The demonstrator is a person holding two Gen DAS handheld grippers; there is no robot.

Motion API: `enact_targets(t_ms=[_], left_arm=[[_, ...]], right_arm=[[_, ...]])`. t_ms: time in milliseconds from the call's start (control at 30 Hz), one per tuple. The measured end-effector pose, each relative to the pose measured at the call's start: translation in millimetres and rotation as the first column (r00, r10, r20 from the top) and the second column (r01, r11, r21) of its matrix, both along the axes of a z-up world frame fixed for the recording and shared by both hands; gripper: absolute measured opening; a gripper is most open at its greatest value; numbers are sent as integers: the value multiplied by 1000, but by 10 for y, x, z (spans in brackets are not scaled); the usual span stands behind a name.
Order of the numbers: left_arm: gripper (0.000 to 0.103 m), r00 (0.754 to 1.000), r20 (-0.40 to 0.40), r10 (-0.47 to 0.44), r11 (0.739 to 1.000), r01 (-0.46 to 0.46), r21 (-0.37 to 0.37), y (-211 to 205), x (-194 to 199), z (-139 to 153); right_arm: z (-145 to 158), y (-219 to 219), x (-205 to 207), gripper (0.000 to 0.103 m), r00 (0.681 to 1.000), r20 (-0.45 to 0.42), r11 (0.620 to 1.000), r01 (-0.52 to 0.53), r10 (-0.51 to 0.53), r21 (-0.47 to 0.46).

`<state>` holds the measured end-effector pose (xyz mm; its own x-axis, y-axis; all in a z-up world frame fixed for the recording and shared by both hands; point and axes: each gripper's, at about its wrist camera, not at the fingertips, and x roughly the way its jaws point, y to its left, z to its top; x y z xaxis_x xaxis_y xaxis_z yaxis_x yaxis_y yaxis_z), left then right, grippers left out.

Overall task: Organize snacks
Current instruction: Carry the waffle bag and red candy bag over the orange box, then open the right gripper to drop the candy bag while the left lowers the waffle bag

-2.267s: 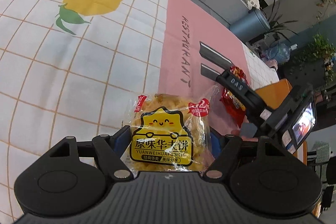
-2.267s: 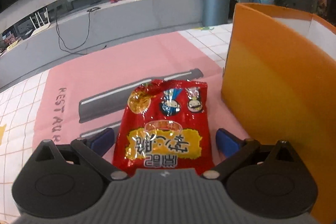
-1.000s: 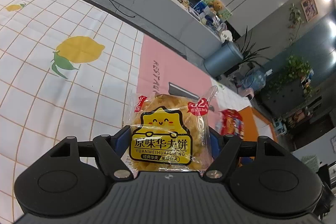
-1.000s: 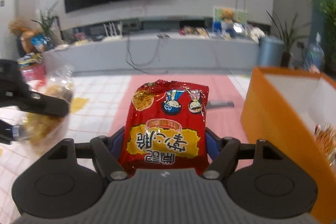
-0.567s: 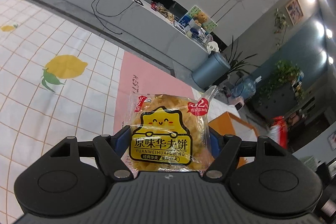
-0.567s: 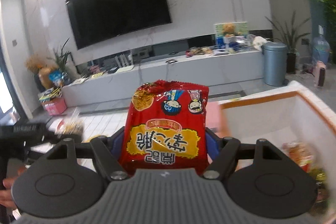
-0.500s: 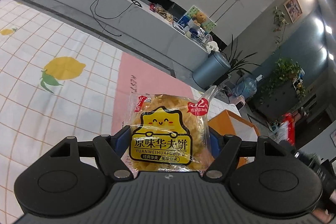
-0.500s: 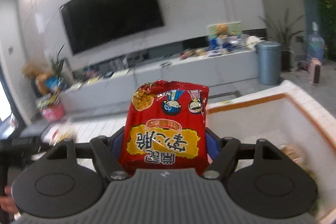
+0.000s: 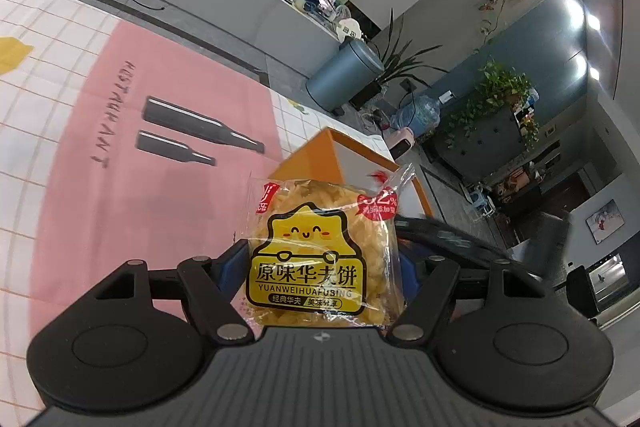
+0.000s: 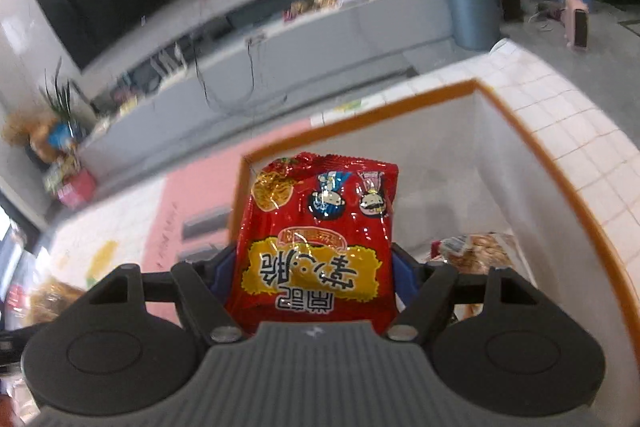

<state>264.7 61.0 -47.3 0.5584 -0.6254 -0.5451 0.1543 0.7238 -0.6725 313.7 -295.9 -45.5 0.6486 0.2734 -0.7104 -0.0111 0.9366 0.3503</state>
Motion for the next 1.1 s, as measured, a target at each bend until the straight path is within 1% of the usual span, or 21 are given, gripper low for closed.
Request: enact_targets(t_ms=[100, 167, 233, 267, 300, 333, 367, 433, 533, 633, 700, 767, 867, 933, 1000, 1100], left_arm=[[83, 999, 22, -25, 999, 25, 23, -101, 59, 13], [83, 999, 22, -39, 999, 38, 20, -133, 88, -1], [83, 999, 15, -46, 999, 46, 15, -141, 124, -37], [83, 999, 16, -45, 999, 45, 16, -154, 120, -56], [83, 999, 21, -44, 999, 44, 18, -162, 118, -72], [83, 999, 24, -46, 999, 45, 25, -175, 116, -61], [83, 999, 23, -49, 998, 48, 34, -208, 98, -82], [83, 999, 4, -54, 998, 54, 41, -228, 97, -111], [83, 999, -11, -53, 998, 53, 29, -255, 60, -134], [83, 999, -5, -51, 998, 51, 44, -316, 6, -78], [83, 999, 11, -52, 997, 52, 59, -378, -22, -15], [83, 999, 14, -42, 998, 41, 45, -443, -22, 50], [83, 999, -9, -33, 999, 33, 13, -594, 57, 131], [83, 999, -13, -39, 999, 39, 13, -714, 143, 172], [83, 999, -11, -36, 999, 36, 39, -857, 227, 203], [83, 1000, 17, -19, 995, 17, 102, -1101, 327, 236]], right_arm=[[-88, 43, 151, 73, 999, -23, 999, -39, 38, -37], [-133, 85, 249, 74, 997, -39, 996, -71, 69, -57], [-181, 143, 348, 76, 993, -57, 990, -111, 106, -87], [-206, 162, 386, 80, 990, -69, 987, -128, 121, -100], [-224, 168, 409, 85, 989, -79, 986, -136, 128, -92], [-234, 131, 433, 86, 989, -84, 988, -128, 121, -82], [-235, 122, 490, 93, 989, -90, 988, -127, 120, -83], [-203, 55, 471, 100, 992, -64, 989, -116, 111, -94], [-70, -39, 386, 100, 994, -23, 991, -106, 104, -83], [161, -154, 241, 100, 994, 43, 994, -96, 99, -60], [293, -265, 156, 100, 994, 83, 996, -73, 77, -45], [409, -425, 44, 100, 993, 113, 999, -27, 31, -33], [523, -649, -116, 100, 990, 136, 1000, 25, -25, -2], [550, -824, -220, 100, 988, 142, 998, 61, -65, 32], [516, -983, -291, 100, 986, 137, 994, 84, -93, 71], [429, -1226, -387, 100, 985, 114, 986, 115, -129, 122]])
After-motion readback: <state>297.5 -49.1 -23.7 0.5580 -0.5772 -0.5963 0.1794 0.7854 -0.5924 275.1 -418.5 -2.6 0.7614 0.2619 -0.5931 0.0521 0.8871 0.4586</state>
